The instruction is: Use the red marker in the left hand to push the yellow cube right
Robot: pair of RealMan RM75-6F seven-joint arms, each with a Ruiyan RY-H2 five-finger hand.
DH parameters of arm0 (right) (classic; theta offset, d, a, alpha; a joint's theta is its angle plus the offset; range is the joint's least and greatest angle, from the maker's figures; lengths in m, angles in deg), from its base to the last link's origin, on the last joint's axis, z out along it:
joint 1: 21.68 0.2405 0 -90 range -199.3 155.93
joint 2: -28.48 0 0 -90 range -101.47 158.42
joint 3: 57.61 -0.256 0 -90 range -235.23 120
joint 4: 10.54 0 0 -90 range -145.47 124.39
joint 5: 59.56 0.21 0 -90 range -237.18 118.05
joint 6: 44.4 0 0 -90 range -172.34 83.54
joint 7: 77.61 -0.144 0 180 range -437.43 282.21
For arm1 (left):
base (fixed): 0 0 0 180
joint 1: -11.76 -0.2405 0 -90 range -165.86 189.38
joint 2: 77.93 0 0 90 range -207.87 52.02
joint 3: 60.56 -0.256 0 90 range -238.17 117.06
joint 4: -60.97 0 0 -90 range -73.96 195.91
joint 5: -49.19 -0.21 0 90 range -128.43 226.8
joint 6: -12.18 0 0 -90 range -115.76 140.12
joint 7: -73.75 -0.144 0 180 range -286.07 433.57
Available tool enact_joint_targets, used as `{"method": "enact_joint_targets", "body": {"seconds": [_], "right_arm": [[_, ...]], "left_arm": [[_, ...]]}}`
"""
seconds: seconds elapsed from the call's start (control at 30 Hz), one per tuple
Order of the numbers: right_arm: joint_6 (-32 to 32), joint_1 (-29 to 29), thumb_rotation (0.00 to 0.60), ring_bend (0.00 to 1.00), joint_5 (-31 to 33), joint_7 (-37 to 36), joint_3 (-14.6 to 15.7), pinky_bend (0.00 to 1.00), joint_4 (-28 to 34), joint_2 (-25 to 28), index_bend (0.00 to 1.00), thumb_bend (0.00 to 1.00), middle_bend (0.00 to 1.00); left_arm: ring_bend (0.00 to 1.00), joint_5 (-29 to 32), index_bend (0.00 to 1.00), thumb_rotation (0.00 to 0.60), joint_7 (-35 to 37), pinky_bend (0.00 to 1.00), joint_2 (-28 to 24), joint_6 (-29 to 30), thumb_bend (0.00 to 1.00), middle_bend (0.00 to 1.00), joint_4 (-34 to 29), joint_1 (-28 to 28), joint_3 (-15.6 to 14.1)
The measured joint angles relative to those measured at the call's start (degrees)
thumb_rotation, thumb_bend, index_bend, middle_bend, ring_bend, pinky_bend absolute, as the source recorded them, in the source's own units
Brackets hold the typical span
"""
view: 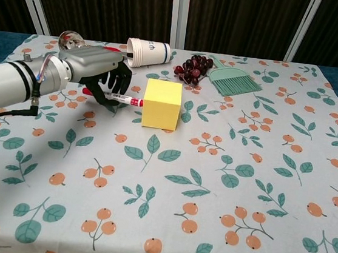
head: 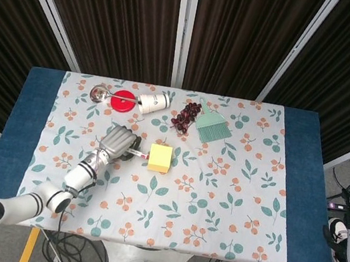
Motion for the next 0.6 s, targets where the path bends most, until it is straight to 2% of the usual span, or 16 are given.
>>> {"method": "enact_joint_targets", "body": {"seconds": [0.6], "right_arm": [[-0.18,-0.09,0.6,0.01,0.27,0.34,-0.06,0.12,0.35,0.23,0.03,0.2,0.17]], "left_arm": [[0.5,1.9,0.65,0.6,-3.58,0.45,4.45,-3.64,0.48,0.68,0.83,6.9,2.98]]}}
